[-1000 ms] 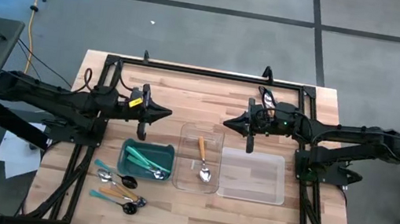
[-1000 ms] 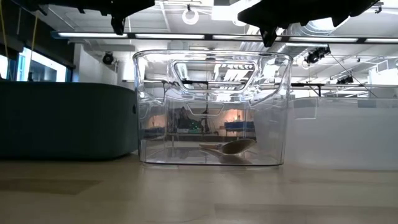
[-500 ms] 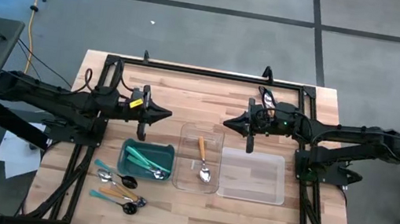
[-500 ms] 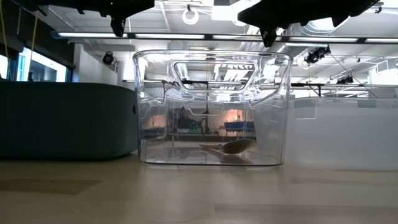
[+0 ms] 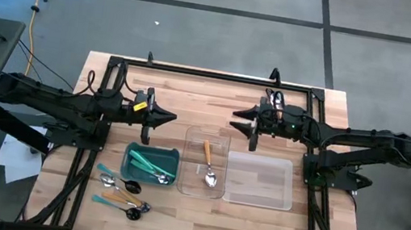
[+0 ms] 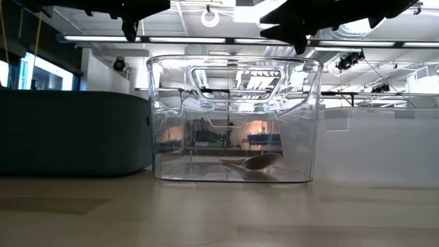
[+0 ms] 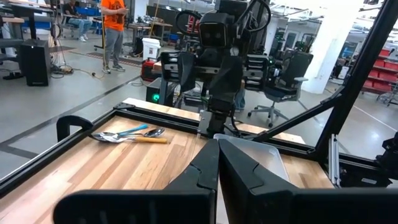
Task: Sort silverware by color (type)
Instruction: Put the orange spoon into the transparent bin
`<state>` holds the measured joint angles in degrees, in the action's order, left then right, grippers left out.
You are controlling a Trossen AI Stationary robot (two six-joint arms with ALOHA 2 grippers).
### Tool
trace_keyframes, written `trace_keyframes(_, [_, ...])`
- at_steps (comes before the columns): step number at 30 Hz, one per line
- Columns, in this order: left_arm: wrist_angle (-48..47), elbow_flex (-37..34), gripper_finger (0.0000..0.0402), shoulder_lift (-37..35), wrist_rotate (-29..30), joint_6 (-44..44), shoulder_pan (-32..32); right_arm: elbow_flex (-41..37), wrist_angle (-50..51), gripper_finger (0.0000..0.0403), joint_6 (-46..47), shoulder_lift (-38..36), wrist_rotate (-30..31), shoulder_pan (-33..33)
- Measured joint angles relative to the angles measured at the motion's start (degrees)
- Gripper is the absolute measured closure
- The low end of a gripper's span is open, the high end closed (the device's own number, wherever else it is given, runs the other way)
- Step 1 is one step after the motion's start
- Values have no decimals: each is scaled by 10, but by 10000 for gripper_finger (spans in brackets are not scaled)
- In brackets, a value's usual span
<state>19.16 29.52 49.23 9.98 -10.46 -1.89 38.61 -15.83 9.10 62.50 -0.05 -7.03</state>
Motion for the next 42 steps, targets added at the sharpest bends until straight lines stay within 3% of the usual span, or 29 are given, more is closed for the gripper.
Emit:
trace_keyframes(4, [0,0,401,0,0,0,0,0,1,202,-1,0,0,0])
trace_keyframes(10, [0,0,401,0,0,0,0,0,1,198,0,0,0,0])
trace_keyframes(13, [0,0,401,0,0,-6,0,15,29,198,42,1,43,0])
trace_keyframes(17, [-1,0,401,0,0,-15,0,105,221,198,113,1,170,-27])
trace_keyframes(19, [-1,0,401,0,0,-15,0,158,349,198,137,9,189,-60])
trace_keyframes(22, [-1,0,401,0,0,-15,0,222,513,198,148,29,187,-125])
trace_keyframes(26, [-2,0,401,0,0,-17,0,248,628,198,147,63,154,-210])
trace_keyframes(31, [-13,0,401,0,0,-30,0,216,649,198,117,113,75,-301])
trace_keyframes(42, [-16,0,401,0,5,-30,0,187,637,198,99,259,49,-395])
